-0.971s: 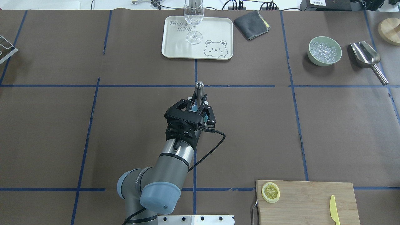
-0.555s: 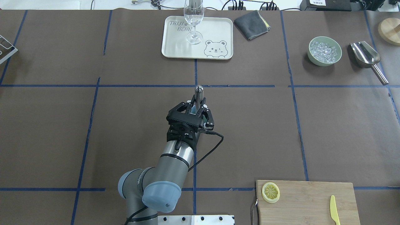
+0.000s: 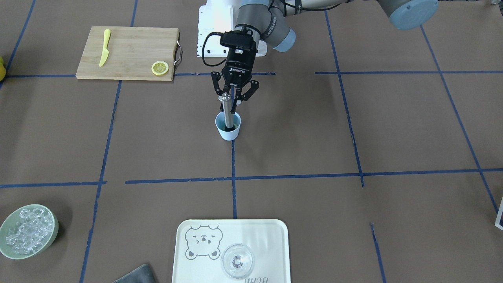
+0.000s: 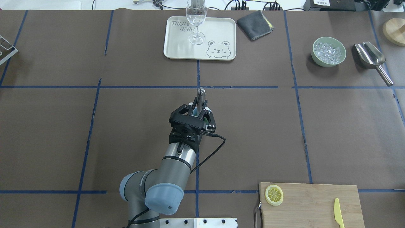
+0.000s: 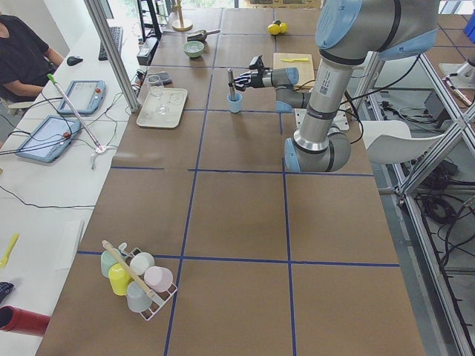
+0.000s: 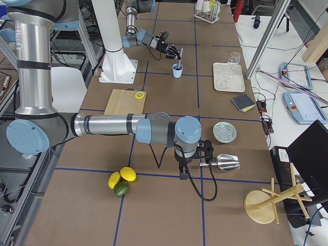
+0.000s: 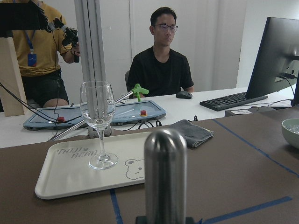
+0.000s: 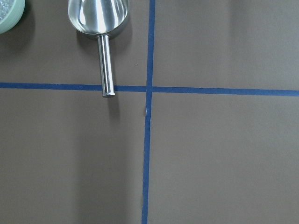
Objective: Squeeze lemon into cup
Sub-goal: 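Press the muddler down into the cup onto the lemon slice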
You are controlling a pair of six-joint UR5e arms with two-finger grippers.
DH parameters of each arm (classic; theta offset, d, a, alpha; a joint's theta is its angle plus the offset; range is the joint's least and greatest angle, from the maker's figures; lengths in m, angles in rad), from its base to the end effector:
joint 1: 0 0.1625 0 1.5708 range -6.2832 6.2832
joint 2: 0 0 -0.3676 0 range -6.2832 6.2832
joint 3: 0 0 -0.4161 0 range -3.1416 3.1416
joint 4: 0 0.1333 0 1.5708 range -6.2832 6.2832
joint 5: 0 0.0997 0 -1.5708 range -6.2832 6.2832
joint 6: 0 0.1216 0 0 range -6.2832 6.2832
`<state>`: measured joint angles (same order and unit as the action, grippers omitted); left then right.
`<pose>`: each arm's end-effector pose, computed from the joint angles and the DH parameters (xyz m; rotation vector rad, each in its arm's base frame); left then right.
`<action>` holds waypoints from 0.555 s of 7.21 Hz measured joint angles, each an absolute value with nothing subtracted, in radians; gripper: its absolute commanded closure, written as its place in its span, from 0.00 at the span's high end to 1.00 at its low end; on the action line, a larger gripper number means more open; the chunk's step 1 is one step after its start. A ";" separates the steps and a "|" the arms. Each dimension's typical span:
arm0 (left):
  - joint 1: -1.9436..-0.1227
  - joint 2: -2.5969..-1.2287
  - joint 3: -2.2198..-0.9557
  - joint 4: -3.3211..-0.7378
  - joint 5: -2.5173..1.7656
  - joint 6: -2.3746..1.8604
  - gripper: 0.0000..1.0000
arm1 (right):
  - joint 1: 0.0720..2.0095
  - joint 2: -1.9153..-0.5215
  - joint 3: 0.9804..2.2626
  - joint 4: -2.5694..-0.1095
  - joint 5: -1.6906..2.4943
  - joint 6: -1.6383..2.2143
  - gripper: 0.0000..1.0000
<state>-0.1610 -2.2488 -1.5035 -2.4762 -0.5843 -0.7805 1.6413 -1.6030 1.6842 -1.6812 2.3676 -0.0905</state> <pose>0.5979 -0.3349 0.1143 1.2941 0.8455 -0.2477 0.0815 -0.4956 0.5840 0.0365 -0.7964 -0.0073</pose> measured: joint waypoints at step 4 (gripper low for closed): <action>-0.189 -2.249 -1.572 -2.497 -0.673 -0.733 0.00 | 1.647 -1.603 1.685 -1.681 2.368 -0.091 1.00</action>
<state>-0.1891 -2.2485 -1.5721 -2.4967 -0.6730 -0.7331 1.6466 -1.6030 1.6848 -1.6813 2.3679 -0.0905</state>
